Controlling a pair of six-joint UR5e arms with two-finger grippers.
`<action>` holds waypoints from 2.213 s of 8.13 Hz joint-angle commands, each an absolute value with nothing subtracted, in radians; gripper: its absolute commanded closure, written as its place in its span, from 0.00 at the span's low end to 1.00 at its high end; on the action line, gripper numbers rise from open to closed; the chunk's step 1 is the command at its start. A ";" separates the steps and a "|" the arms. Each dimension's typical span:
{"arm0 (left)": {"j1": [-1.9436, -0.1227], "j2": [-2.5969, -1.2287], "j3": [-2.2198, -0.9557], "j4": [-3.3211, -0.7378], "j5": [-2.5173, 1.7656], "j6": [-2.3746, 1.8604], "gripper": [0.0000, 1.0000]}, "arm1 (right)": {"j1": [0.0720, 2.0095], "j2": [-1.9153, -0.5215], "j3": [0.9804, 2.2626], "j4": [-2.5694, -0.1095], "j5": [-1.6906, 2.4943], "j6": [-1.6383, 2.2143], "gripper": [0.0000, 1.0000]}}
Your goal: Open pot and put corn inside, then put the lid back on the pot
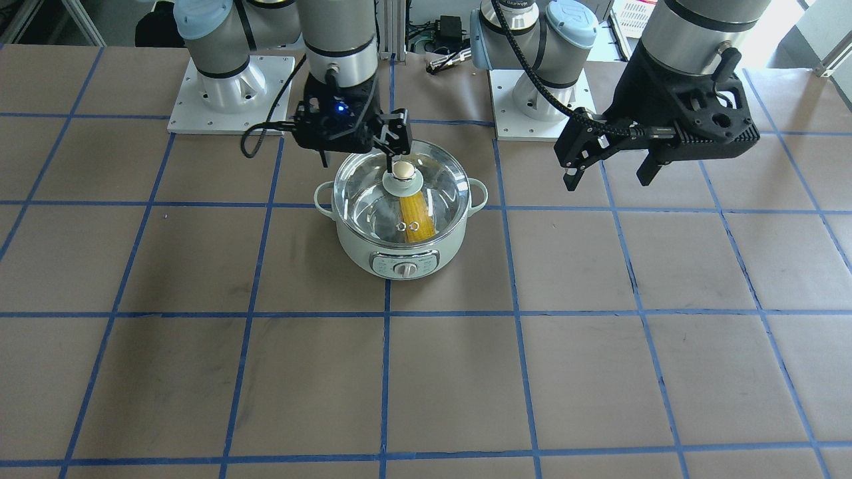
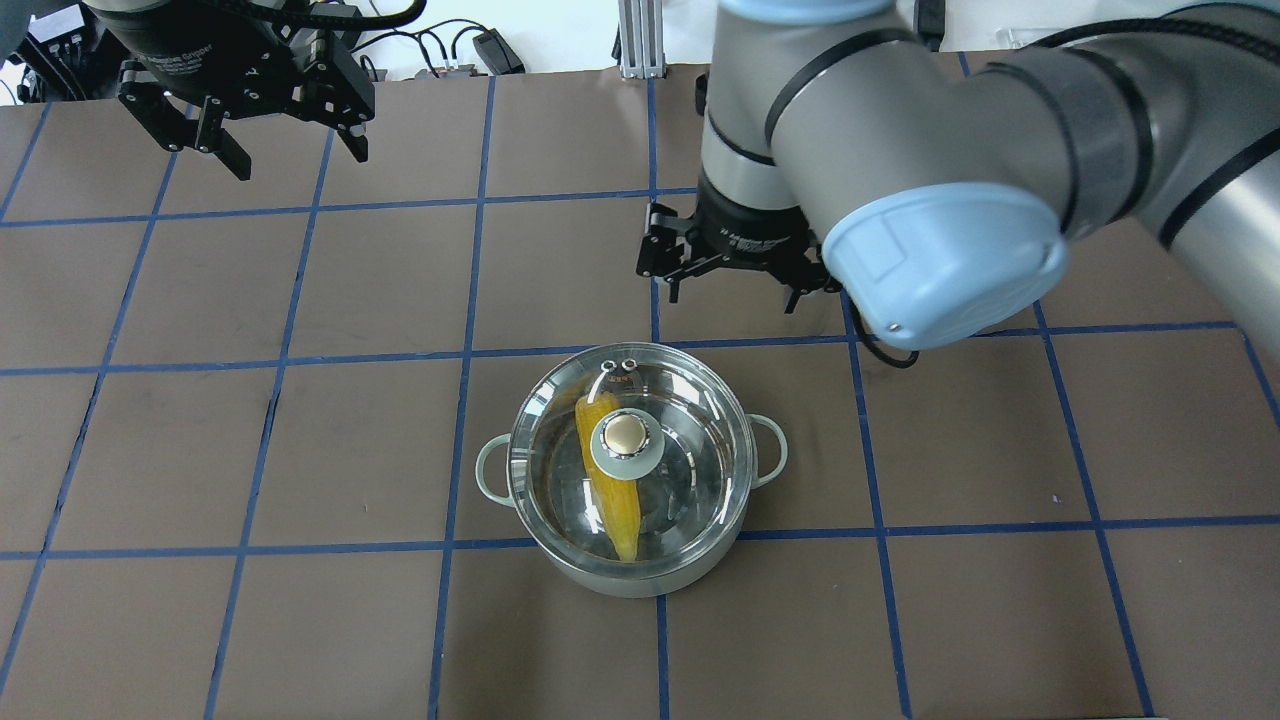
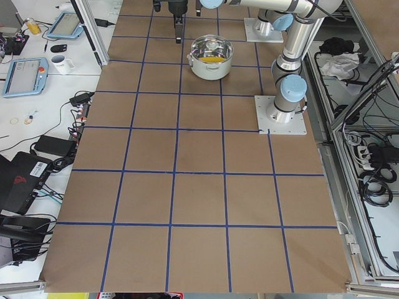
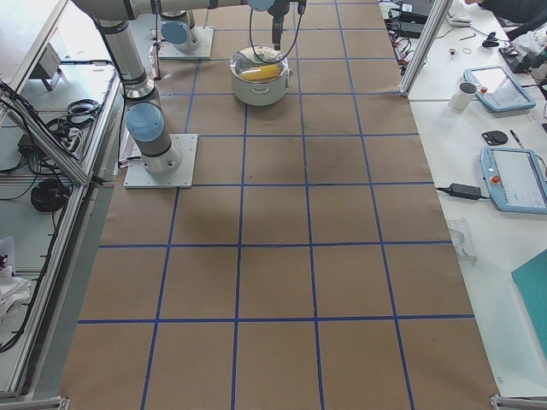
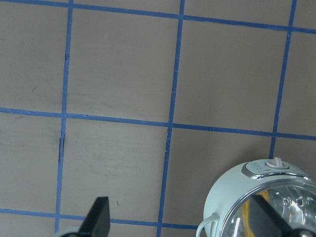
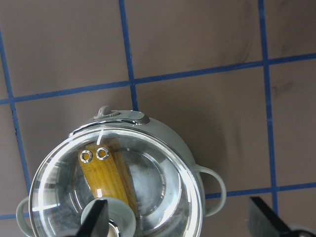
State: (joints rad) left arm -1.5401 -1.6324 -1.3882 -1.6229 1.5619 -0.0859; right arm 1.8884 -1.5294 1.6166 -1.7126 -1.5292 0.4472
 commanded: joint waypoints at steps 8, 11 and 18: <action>-1.540 -1.629 -1.390 -1.621 1.569 -0.097 0.00 | 1.644 -1.635 1.575 -1.528 -1.560 0.153 0.00; -1.540 -1.629 -1.390 -1.621 1.563 -0.097 0.00 | 1.646 -1.646 1.580 -1.525 -1.566 0.150 0.00; -1.540 -1.628 -1.390 -1.621 1.563 -0.097 0.00 | 1.651 -1.644 1.589 -1.517 -1.557 0.150 0.00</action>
State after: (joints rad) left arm -1.5401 -1.6277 -1.3898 -1.6220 1.5628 -0.0966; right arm 1.6485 -1.6445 1.5888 -1.5182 -1.5604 0.1504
